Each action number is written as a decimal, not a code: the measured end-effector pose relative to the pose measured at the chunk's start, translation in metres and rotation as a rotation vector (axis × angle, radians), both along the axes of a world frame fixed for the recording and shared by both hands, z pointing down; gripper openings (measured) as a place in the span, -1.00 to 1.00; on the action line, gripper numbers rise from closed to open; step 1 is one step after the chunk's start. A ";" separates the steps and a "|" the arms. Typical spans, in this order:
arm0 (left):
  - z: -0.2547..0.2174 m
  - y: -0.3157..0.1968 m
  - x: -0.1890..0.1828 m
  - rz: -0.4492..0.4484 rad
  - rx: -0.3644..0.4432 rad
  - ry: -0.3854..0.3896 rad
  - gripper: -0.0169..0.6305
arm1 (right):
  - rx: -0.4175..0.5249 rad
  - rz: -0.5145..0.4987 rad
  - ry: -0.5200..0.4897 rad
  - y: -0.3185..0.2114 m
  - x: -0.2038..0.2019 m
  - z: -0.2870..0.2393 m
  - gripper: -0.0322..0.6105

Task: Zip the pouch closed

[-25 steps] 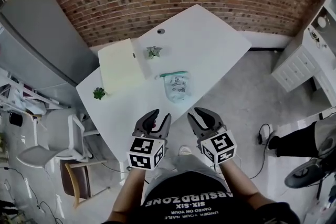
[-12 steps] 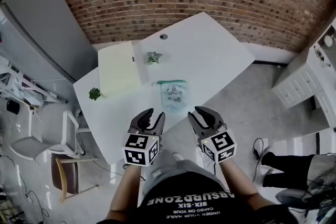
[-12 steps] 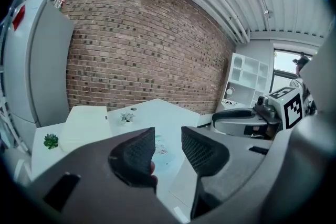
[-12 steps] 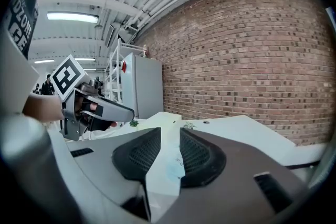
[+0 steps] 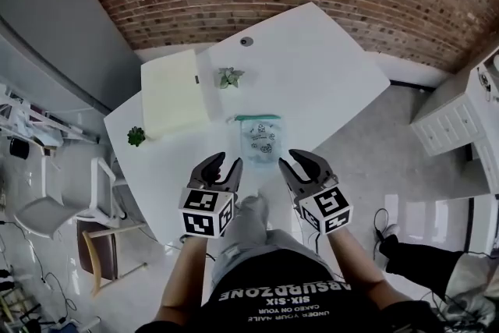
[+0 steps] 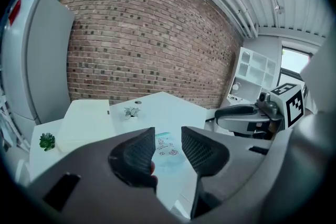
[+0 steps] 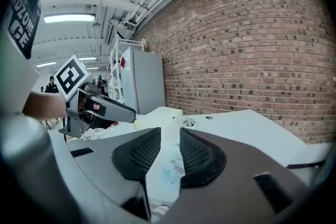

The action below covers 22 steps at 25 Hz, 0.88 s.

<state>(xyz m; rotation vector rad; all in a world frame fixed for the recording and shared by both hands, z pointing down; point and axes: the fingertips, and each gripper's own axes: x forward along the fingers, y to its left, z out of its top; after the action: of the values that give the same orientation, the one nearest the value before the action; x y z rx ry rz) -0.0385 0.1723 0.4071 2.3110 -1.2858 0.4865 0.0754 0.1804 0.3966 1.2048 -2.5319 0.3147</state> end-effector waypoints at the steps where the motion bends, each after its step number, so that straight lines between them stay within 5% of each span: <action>1: 0.002 -0.007 -0.001 0.001 -0.009 -0.004 -0.52 | -0.008 -0.005 0.002 -0.008 -0.001 0.002 -0.62; 22: 0.080 -0.123 -0.026 0.056 -0.194 -0.041 -0.52 | -0.113 -0.099 0.093 -0.133 -0.045 0.049 -0.61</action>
<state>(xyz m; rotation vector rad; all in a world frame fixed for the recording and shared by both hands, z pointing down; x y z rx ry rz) -0.0648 0.0496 0.4871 2.1897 -1.1407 0.6512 0.0301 0.0475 0.4460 1.0241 -2.4487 0.3639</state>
